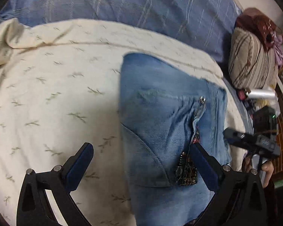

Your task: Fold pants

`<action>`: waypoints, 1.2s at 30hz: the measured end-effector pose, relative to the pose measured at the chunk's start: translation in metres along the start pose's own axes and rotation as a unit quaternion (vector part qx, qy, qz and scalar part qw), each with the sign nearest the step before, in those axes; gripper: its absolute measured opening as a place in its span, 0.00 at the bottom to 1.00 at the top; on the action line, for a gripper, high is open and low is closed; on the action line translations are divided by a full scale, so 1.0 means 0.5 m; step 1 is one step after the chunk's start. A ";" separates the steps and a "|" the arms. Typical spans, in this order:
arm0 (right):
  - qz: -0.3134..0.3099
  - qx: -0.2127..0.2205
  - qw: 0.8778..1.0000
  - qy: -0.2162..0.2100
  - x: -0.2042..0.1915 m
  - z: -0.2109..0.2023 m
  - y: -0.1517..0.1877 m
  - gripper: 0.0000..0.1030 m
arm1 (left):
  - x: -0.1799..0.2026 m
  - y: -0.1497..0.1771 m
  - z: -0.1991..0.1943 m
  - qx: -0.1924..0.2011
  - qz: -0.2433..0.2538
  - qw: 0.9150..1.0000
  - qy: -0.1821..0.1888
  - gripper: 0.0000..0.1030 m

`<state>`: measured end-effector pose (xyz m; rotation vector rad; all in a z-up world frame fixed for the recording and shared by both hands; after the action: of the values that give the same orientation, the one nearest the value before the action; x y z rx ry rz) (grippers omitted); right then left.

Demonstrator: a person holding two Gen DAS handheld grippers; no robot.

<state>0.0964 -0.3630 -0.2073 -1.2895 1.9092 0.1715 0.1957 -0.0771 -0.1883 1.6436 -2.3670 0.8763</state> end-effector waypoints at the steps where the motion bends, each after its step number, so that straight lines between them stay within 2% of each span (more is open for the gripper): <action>1: -0.001 0.002 1.000 -0.010 -0.003 0.003 0.000 0.73 | 0.002 0.000 0.008 -0.004 -0.001 1.000 0.010 0.99; 3: -0.016 -0.010 0.999 -0.030 -0.019 0.023 0.005 0.72 | 0.006 0.001 0.021 -0.014 -0.005 0.999 0.041 0.97; 4: -0.029 -0.015 0.999 -0.025 -0.031 0.035 0.008 0.72 | 0.009 0.002 0.028 -0.020 -0.007 0.999 0.050 0.93; 5: -0.046 -0.014 0.999 -0.012 -0.047 0.045 0.009 0.72 | 0.015 0.003 0.034 -0.025 -0.007 0.998 0.059 0.83; 6: -0.063 -0.015 0.998 0.000 -0.063 0.050 0.011 0.68 | 0.019 0.001 0.037 -0.025 -0.007 0.998 0.062 0.78; 7: -0.071 -0.015 0.997 0.004 -0.077 0.055 0.010 0.55 | 0.023 -0.004 0.036 -0.022 -0.005 0.998 0.059 0.77; 9: -0.075 -0.006 0.997 0.006 -0.094 0.053 0.004 0.37 | 0.033 -0.010 0.028 -0.016 0.003 0.998 0.057 0.72; 10: -0.079 0.001 0.997 0.007 -0.104 0.051 0.000 0.35 | 0.036 -0.015 0.025 -0.013 0.006 0.998 0.057 0.70; 12: -0.091 0.010 0.996 0.015 -0.122 0.048 -0.004 0.33 | 0.042 -0.024 0.015 -0.010 0.013 0.998 0.059 0.54; 17: -0.126 0.040 0.991 0.008 -0.195 0.027 -0.029 0.32 | 0.049 -0.064 -0.024 0.013 0.026 0.999 0.040 0.50; 20: -0.142 0.060 0.988 -0.003 -0.237 0.025 -0.060 0.31 | 0.043 -0.108 -0.066 0.045 0.024 0.998 0.033 0.50; 25: -0.151 0.075 0.986 -0.021 -0.284 0.045 -0.120 0.31 | 0.022 -0.174 -0.095 0.067 0.022 0.997 0.003 0.50; 31: -0.149 0.064 0.987 -0.019 -0.284 0.114 -0.152 0.31 | -0.026 -0.192 -0.057 0.062 0.001 0.998 -0.025 0.50; 34: -0.130 0.041 0.991 -0.016 -0.251 0.164 -0.153 0.31 | -0.066 -0.174 -0.014 0.039 -0.018 0.998 -0.035 0.50; 36: -0.124 0.028 0.992 0.000 -0.226 0.194 -0.150 0.31 | -0.079 -0.166 0.010 0.039 -0.023 0.998 -0.048 0.52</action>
<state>0.2278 -0.2671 -0.1716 -1.4745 1.7243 -0.0095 0.2867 -0.0673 -0.1769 1.8030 -2.3740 0.9123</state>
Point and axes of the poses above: each gripper's, at about its wrist camera, not at the fingertips, and z roughly the way its jaws point, x to its right, y to its underside, the point moved 3 cm from there along z, roughly the way its jaws point, and after that the axes turned 2 degrees about -z, right-handed, at the moved point
